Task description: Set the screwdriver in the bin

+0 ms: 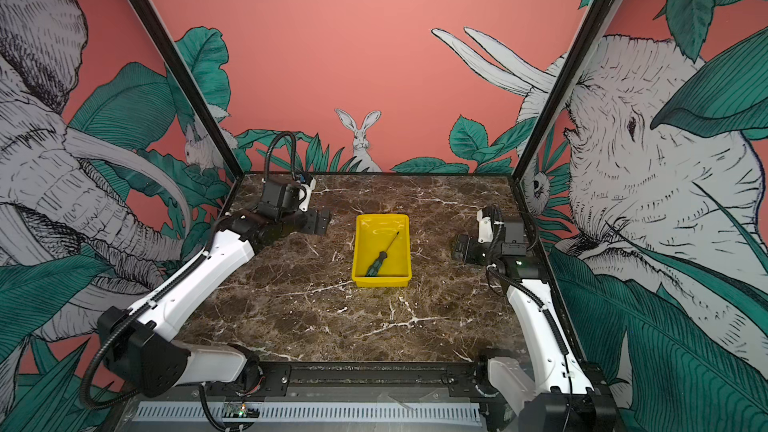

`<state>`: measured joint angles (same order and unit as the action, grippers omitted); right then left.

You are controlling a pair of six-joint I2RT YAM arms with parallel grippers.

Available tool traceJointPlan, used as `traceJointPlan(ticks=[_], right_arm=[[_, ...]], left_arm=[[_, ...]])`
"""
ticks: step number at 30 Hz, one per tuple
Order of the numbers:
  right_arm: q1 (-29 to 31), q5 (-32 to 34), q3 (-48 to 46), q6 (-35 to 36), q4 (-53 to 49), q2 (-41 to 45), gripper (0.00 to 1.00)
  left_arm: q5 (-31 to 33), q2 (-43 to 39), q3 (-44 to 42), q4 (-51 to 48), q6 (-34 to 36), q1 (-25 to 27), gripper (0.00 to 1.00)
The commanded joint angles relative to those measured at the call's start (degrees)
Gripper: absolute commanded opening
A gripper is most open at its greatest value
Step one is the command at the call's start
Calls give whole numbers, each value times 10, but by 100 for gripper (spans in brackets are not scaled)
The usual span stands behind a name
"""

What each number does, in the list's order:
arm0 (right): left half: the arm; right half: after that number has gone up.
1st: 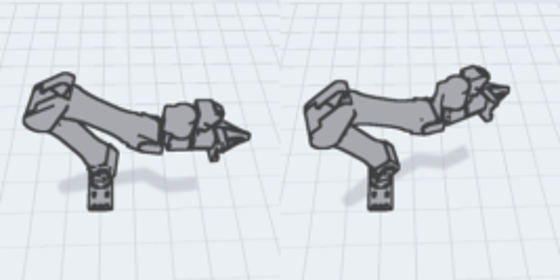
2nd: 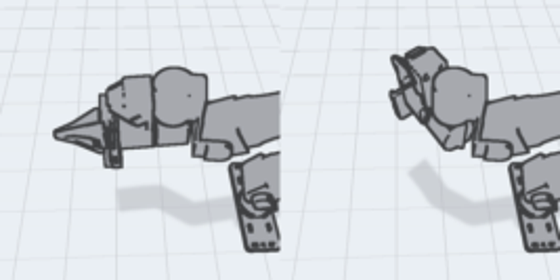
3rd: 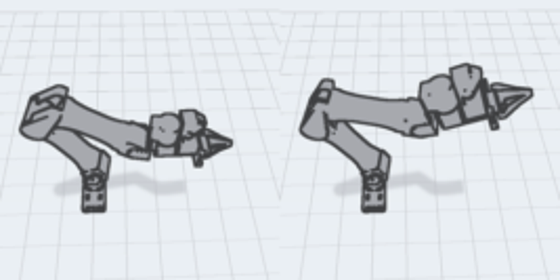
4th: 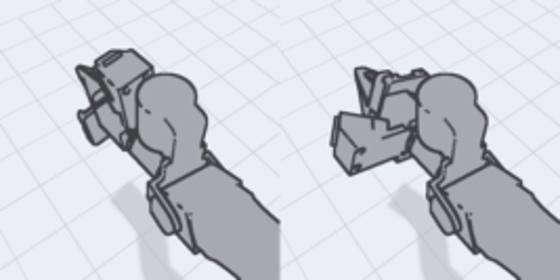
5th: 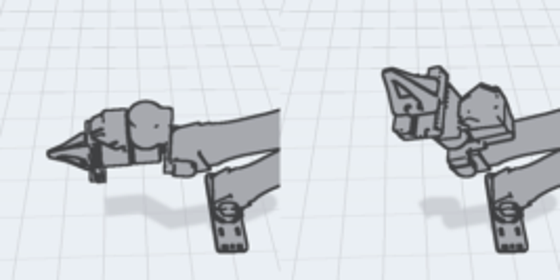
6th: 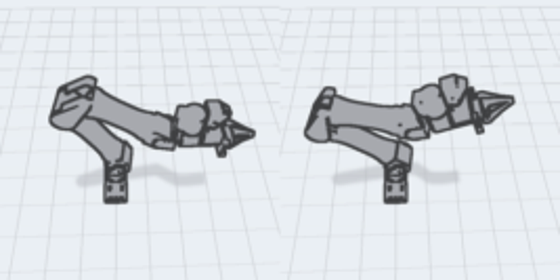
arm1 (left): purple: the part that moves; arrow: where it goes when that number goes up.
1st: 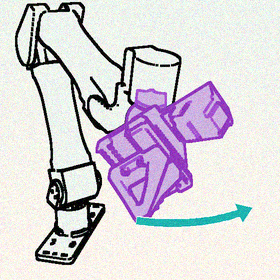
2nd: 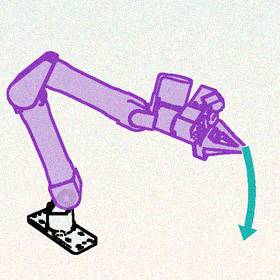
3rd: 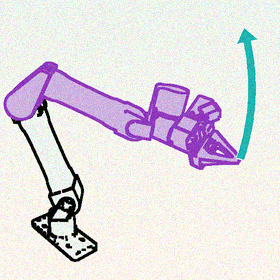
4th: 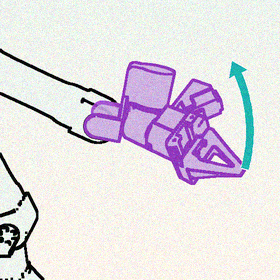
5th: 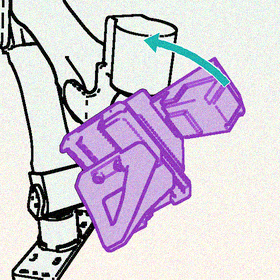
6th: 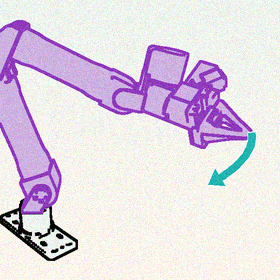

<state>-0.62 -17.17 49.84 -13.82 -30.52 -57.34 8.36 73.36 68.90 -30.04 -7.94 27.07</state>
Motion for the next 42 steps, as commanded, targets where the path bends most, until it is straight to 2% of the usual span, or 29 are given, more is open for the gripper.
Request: traceJointPlan(ticks=[1, 5, 8, 14, 16, 20, 23, 25, 27, 30, 39, 42], right_arm=[[-4, 31, -2, 0, 33, 12, 99], [-4, 66, -5, 11, 39, 12, 99], [-4, 75, -36, 3, 87, 26, 99], [-3, 93, -148, 22, 271, 94, 99], [-4, 118, -186, 14, 324, 112, 99], [-4, 140, -213, 15, 364, 114, 99], [-4, 118, -210, 43, 367, 92, 99], [-4, 113, -215, 37, 384, 79, 99], [-4, 123, -229, 14, 419, 71, 99], [-4, 134, -257, -10, 484, 56, 99], [-4, 126, -239, 24, 474, 24, 99], [-3, 132, -252, 48, 497, 17, 99]], left_arm=[[57, -45, -40, 63, 28, -23, 99], [6, -71, -90, 95, 39, -70, 99], [-40, -94, -141, 148, 71, -102, 100], [-14, -118, -218, 208, 73, -155, 100], [-24, -122, -251, 251, 105, -174, 100], [17, -130, -319, 343, 108, -184, 100], [44, -130, -357, 396, 108, -191, 100], [44, -124, -380, 435, 122, -195, 100], [39, -113, -397, 470, 141, -196, 100], [38, -99, -407, 492, 127, -200, 100], [-35, -62, -405, 518, 121, -226, 100], [-40, -64, -411, 526, 129, -231, 100]])
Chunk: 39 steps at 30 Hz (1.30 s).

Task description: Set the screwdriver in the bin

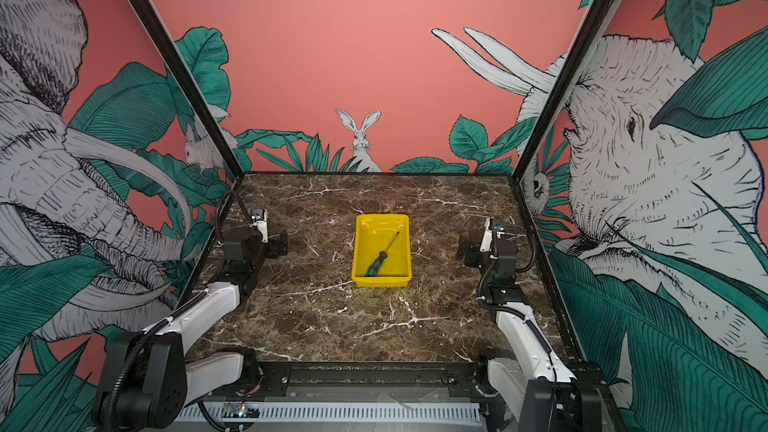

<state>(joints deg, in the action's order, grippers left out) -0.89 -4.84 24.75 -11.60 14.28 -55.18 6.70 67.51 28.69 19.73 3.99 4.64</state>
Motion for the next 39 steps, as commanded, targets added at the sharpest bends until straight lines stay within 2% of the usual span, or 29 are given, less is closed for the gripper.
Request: traceJointPlan(ticks=[1, 5, 10, 15, 22, 25, 31, 34, 36, 39], right_arm=[[-1, 10, -8, 33, 61, -9, 99], [-1, 25, -33, 37, 107, -18, 99], [-1, 31, -58, 48, 172, -46, 99], [-1, 19, -86, 59, 322, -123, 99], [-3, 1, -42, 105, 256, -147, 99], [-3, 20, -53, 119, 260, -161, 99], [-3, 27, -89, 106, 453, -281, 99], [-3, 18, -87, 103, 536, -357, 99], [-4, 31, -60, 105, 424, -322, 99], [-2, 2, -26, 113, 390, -339, 99]], left_arm=[[-26, -4, -15, 41, 12, -9, 100], [-57, -3, -28, 65, 24, -22, 100], [-66, 8, -49, 116, 20, -35, 100], [-82, 46, -57, 162, 24, -45, 100], [-93, 115, -68, 244, 19, -48, 100], [-95, 128, -61, 239, 13, -49, 100], [-112, 197, -41, 281, 13, -49, 100], [-116, 187, -41, 263, 14, -49, 100], [-119, 195, -40, 273, 15, -50, 100], [-139, 200, -36, 259, 36, -44, 100]])
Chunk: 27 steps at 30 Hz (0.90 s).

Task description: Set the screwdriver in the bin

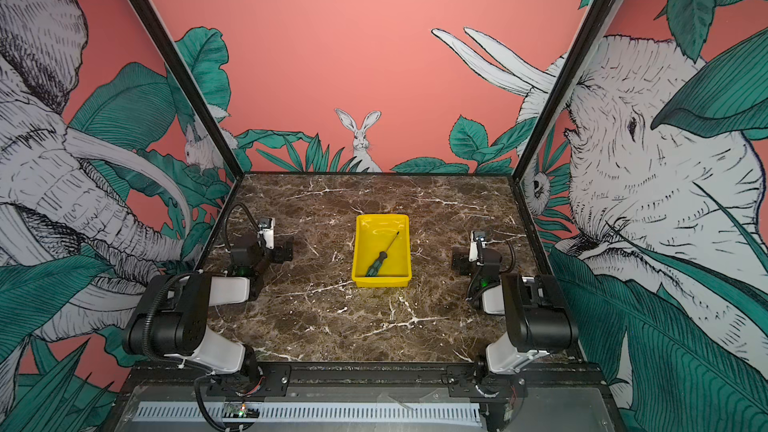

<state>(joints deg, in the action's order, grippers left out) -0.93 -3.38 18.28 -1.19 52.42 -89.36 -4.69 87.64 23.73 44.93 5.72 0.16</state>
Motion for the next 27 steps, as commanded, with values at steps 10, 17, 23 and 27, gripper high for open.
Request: traceJointPlan(ticks=[10, 17, 23, 27], right_arm=[[15, 20, 36, 21, 5, 7, 99], [24, 17, 7, 32, 61, 7, 99], [23, 102, 37, 1, 4, 7, 99], [24, 94, 37, 6, 6, 6, 99]], left_arm=[[-12, 12, -1, 48, 14, 3, 100], [0, 15, -1, 51, 11, 4, 100], [1, 15, -1, 50, 11, 5, 100], [1, 15, -1, 50, 11, 4, 100]])
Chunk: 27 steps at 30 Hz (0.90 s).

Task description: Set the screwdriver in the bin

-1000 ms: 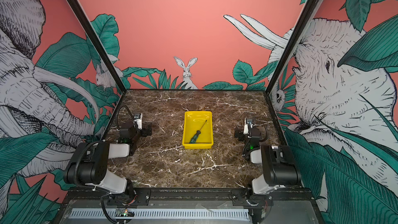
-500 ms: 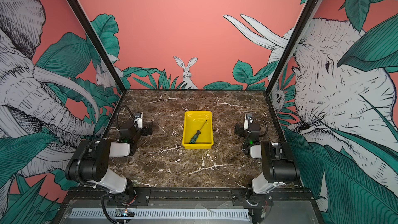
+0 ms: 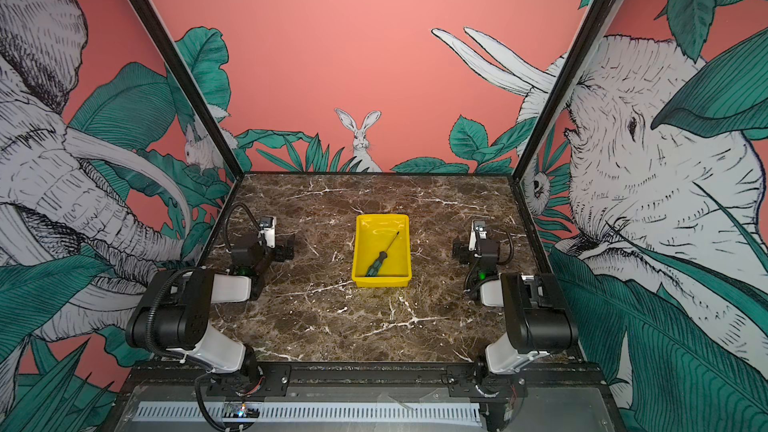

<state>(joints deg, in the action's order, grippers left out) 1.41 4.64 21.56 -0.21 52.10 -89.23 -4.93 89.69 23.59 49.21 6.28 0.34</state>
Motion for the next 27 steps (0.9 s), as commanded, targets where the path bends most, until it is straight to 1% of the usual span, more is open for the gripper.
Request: traceJointPlan(ticks=[1, 4, 27], right_arm=[[1, 9, 5, -4, 8, 5, 99], [0, -13, 12, 4, -4, 5, 99], [2, -7, 10, 5, -1, 5, 99]], left_arm=[[3, -6, 0, 7, 5, 3, 100], [4, -6, 0, 7, 5, 3, 100], [4, -7, 0, 7, 5, 3, 100]])
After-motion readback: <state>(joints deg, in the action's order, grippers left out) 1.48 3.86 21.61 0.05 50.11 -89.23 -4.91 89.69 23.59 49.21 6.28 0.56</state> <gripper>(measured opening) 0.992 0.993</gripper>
